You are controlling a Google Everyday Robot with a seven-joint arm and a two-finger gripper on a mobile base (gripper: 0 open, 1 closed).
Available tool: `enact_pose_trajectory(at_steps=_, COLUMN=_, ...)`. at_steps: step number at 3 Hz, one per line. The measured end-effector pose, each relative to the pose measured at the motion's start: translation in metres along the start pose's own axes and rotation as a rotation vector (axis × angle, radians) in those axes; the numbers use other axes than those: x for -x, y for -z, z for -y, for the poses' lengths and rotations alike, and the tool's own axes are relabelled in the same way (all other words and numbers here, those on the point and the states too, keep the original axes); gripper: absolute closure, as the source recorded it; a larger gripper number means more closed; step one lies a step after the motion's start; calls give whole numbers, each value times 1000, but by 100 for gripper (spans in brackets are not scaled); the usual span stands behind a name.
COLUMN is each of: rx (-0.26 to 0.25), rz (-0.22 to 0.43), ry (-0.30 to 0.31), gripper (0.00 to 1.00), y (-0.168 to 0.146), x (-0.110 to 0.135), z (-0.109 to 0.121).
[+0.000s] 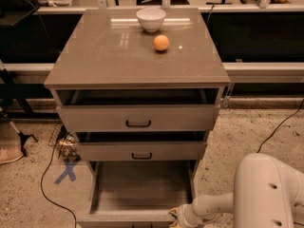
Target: Open bottom drawer
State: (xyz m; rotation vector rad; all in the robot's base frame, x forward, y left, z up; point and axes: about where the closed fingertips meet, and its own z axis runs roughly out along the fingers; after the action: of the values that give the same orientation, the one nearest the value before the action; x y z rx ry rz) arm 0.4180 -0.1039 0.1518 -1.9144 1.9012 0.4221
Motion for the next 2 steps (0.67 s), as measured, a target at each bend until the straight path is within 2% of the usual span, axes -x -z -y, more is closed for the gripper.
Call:
enact_pose_trajectory(at_steps=1, rx=0, rz=0, ry=0, gripper=36, y=0, x=0, z=0)
enact_pose_trajectory(at_steps=2, rx=-34, rz=23, ry=44, gripper=13, y=21, x=8, z=4)
